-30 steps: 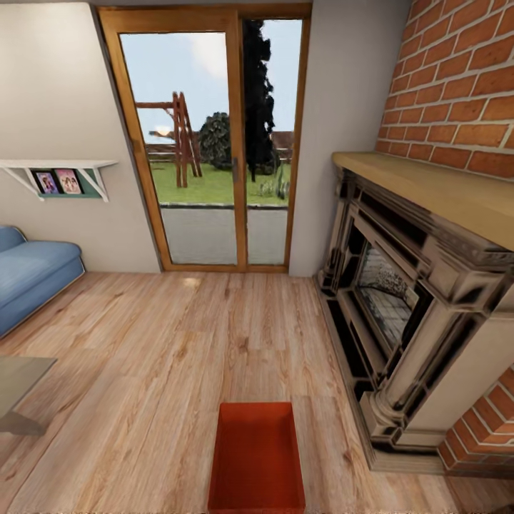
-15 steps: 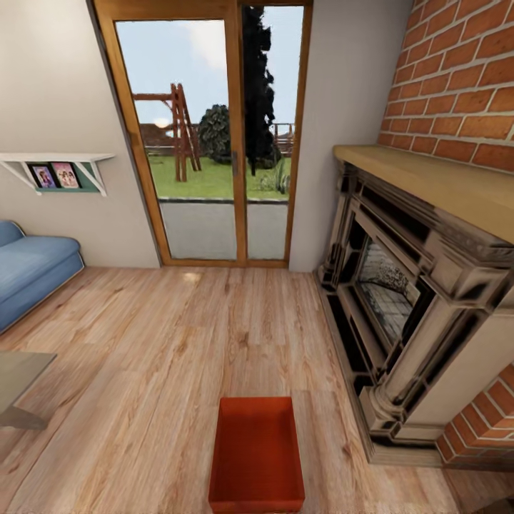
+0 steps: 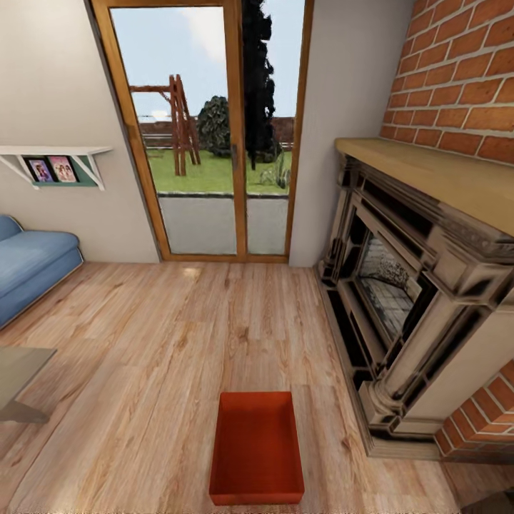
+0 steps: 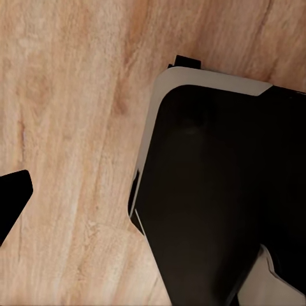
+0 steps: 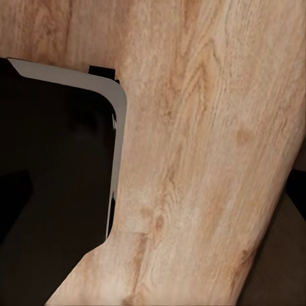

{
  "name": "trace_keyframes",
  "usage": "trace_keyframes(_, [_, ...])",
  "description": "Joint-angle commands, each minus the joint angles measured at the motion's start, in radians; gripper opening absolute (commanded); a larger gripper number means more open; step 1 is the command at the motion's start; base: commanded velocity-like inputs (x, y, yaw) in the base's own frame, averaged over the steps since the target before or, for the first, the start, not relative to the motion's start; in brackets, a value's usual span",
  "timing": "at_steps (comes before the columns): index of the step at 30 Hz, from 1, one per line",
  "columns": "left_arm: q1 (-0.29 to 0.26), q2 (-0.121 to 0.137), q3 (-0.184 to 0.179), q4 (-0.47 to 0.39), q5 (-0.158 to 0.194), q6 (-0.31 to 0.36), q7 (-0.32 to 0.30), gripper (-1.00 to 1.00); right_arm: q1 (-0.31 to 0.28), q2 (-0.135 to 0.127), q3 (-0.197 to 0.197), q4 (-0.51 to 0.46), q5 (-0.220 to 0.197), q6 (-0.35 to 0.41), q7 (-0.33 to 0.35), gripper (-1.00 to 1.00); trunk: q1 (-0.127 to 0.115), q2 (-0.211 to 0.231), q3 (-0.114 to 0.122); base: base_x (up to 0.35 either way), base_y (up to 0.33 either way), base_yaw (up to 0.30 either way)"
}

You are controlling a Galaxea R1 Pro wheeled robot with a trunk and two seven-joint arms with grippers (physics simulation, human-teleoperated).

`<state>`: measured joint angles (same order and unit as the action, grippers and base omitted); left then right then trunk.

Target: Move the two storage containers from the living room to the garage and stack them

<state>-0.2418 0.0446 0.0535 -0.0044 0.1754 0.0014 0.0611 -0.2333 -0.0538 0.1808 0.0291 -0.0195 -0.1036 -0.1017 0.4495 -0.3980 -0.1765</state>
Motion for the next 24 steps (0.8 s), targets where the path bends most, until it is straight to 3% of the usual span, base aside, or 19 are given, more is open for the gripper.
trace_keyframes(1, [-0.001,0.0,0.005,0.0,0.004,0.0,0.001,1.0,-0.001,0.0,0.007,0.003,-0.002,-0.005,-0.003,1.0,0.0,-0.002,-0.004,0.0,0.0,0.0])
trace_keyframes(24, [-0.001,0.0,0.005,0.0,0.004,0.0,0.001,1.0,-0.001,0.0,0.006,0.003,-0.002,-0.003,-0.003,1.0,0.0,-0.002,-0.04,0.0,0.0,0.0])
